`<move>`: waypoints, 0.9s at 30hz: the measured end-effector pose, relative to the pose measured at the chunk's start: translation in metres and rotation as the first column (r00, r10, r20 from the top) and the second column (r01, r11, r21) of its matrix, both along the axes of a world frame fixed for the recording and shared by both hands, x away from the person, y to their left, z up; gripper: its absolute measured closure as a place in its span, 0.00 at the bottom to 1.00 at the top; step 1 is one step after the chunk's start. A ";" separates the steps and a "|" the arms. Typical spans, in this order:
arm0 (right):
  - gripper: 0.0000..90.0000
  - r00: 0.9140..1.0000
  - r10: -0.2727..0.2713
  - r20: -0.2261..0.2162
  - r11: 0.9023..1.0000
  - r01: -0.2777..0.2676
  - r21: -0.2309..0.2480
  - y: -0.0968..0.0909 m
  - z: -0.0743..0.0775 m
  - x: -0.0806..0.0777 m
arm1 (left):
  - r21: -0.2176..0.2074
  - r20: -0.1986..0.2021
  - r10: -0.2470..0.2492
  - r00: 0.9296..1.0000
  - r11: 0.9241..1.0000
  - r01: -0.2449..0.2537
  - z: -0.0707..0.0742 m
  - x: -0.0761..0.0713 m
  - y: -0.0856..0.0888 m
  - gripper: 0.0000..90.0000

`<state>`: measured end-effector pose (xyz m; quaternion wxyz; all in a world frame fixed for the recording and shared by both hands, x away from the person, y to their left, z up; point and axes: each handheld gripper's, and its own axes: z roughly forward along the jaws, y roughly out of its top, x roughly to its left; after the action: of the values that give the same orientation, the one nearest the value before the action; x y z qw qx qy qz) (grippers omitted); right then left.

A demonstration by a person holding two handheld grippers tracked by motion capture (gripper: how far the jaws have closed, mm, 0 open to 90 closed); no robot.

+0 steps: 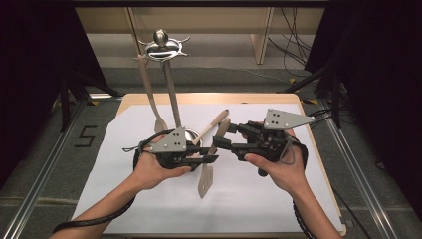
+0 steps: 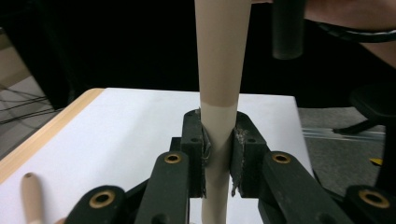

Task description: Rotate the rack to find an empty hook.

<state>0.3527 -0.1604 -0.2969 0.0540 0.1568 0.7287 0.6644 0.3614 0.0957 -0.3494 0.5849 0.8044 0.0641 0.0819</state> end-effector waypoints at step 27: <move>0.77 0.911 -0.411 0.041 0.906 0.413 -0.097 0.024 0.009 -0.014 | 0.042 0.163 0.288 0.944 0.954 -0.298 -0.006 -0.008 -0.020 0.62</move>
<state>0.3390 -0.1363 -0.2878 0.2080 0.2976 0.7121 0.6009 0.3533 0.0754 -0.3551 0.5426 0.7959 0.1344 0.2324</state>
